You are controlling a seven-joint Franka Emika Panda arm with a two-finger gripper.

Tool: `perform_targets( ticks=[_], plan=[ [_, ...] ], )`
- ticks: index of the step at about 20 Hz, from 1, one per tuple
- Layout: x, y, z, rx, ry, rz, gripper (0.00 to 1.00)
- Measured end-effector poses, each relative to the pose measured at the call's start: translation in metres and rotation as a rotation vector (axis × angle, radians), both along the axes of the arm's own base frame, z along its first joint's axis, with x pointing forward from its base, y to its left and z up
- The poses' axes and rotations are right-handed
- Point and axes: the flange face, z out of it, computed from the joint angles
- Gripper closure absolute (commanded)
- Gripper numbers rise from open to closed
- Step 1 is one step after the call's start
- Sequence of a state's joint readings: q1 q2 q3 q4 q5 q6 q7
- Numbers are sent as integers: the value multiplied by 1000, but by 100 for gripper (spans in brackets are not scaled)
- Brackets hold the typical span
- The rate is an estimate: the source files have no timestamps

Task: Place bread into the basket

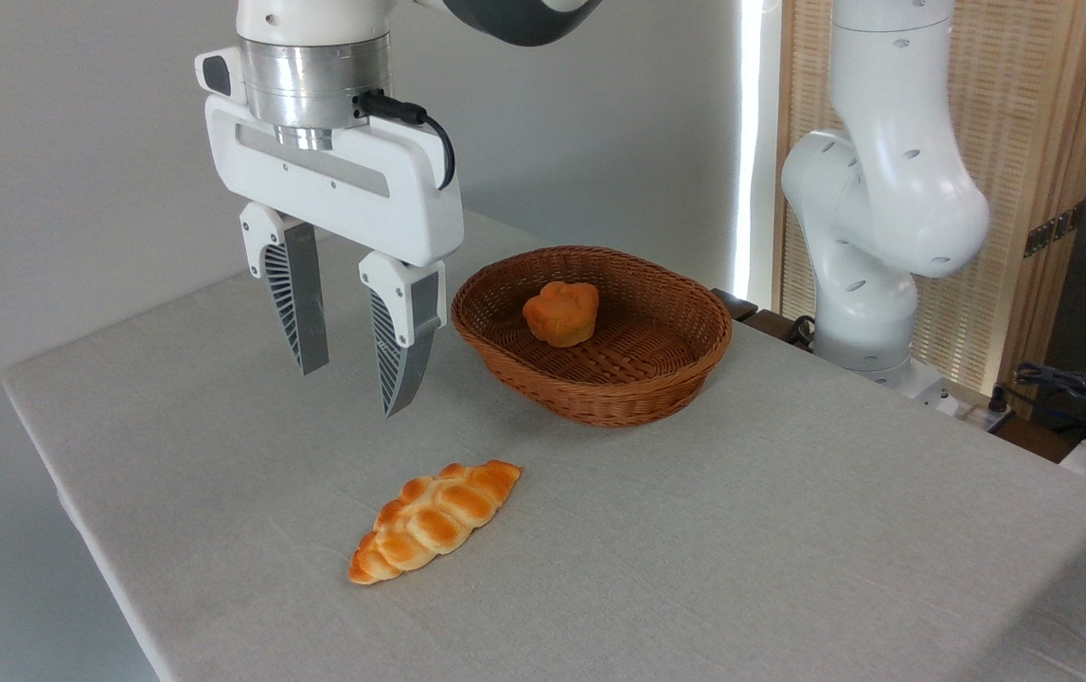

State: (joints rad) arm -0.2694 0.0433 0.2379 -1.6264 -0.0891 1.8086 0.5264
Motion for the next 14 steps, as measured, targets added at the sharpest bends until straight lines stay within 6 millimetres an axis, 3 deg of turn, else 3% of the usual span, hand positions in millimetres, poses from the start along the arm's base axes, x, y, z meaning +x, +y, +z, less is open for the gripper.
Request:
perform_targets(
  ticks=[14],
  plan=[
    [3, 5, -5, 0, 8, 9, 0]
  ],
)
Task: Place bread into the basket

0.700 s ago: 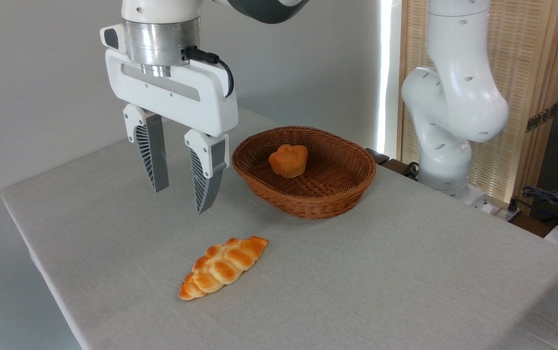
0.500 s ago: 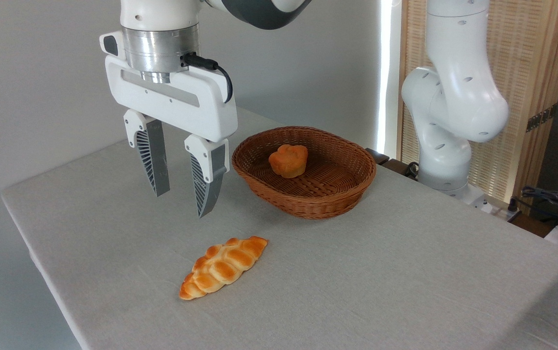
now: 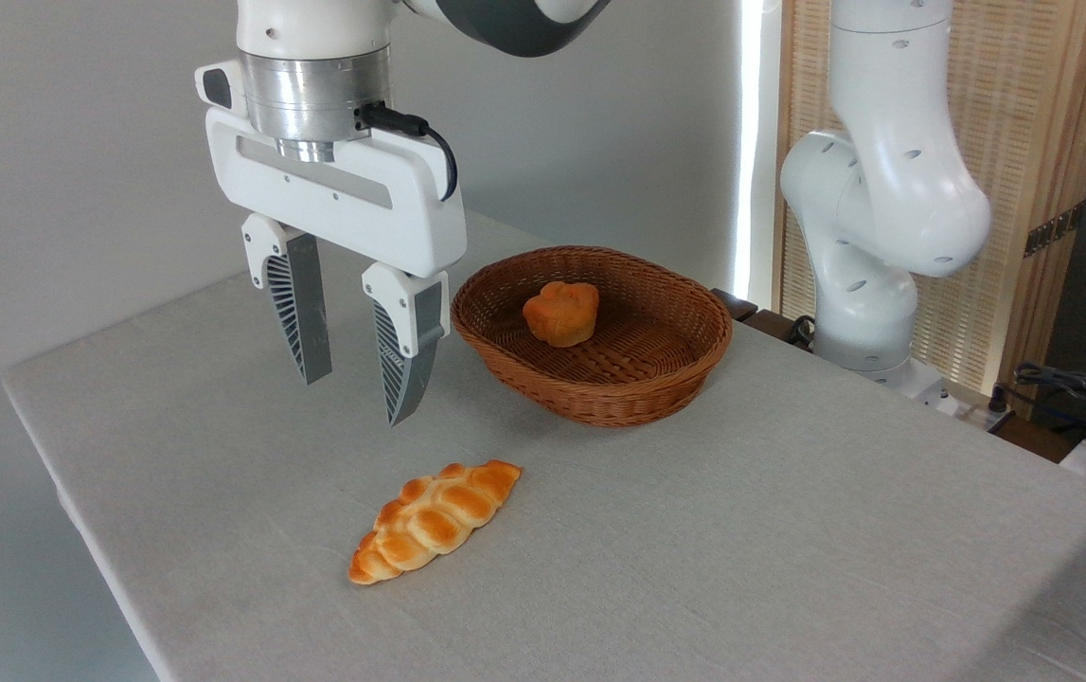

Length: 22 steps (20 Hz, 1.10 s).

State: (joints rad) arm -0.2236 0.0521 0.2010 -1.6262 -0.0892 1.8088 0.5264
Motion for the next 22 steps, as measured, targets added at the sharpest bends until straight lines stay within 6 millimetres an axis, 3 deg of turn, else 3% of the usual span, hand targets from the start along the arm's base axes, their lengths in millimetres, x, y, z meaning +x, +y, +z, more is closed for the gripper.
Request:
perform_targets(
  ticks=[5, 15, 22],
  plan=[
    [0, 8, 2, -11, -3, 9, 0],
    [-1, 2, 2, -12, -1, -1, 0],
    [-11, -1, -11, -11, 37, -8, 0]
  ],
)
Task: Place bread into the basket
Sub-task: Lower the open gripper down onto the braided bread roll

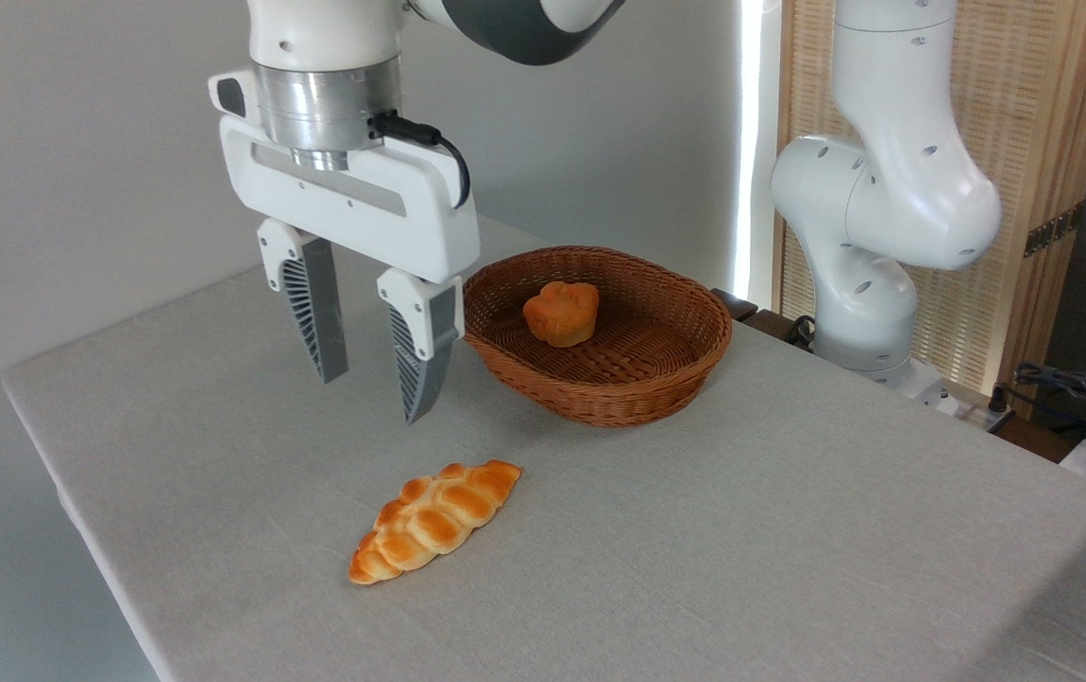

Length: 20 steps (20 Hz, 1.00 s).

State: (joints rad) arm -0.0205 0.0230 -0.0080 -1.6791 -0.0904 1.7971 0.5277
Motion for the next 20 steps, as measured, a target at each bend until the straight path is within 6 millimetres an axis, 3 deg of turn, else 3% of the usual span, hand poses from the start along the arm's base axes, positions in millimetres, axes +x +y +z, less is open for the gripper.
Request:
perform_targets(
  ticks=[5, 13, 20],
  plan=[
    [-33, 1, -24, 9, 49, -105, 0],
    [-45, -10, -111, 25, -13, -167, 0],
    [-47, -30, -136, 29, -47, -201, 0]
  ],
)
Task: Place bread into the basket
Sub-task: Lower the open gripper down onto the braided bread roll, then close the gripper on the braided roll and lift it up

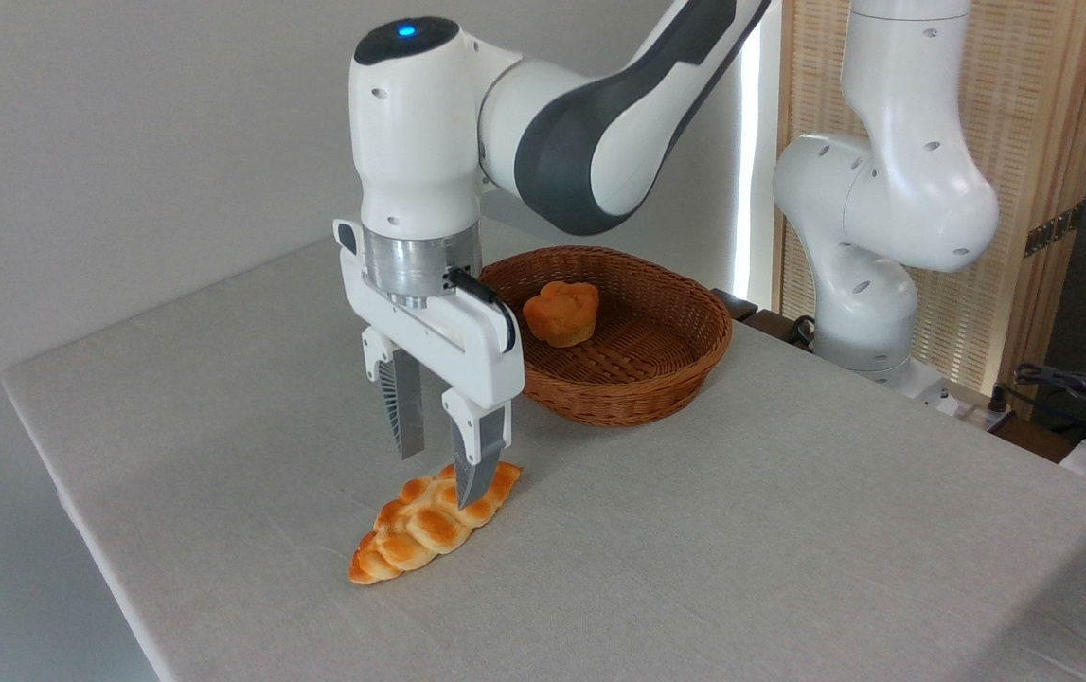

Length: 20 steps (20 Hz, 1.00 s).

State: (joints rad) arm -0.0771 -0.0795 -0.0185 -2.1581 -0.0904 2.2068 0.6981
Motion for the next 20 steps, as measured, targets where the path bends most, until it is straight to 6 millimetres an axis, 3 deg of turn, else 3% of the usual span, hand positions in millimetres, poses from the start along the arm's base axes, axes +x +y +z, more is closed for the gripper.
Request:
perform_targets(
  ticks=[10, 11, 14, 15, 20],
  plan=[
    [6, 0, -30, 4, 12, -6, 0],
    [7, 0, -33, 5, 16, -7, 6],
    [7, -4, -40, 6, 30, -15, 57],
    [7, -6, -42, 6, 32, -18, 65],
    [7, -8, -42, 6, 32, -23, 64]
  ],
)
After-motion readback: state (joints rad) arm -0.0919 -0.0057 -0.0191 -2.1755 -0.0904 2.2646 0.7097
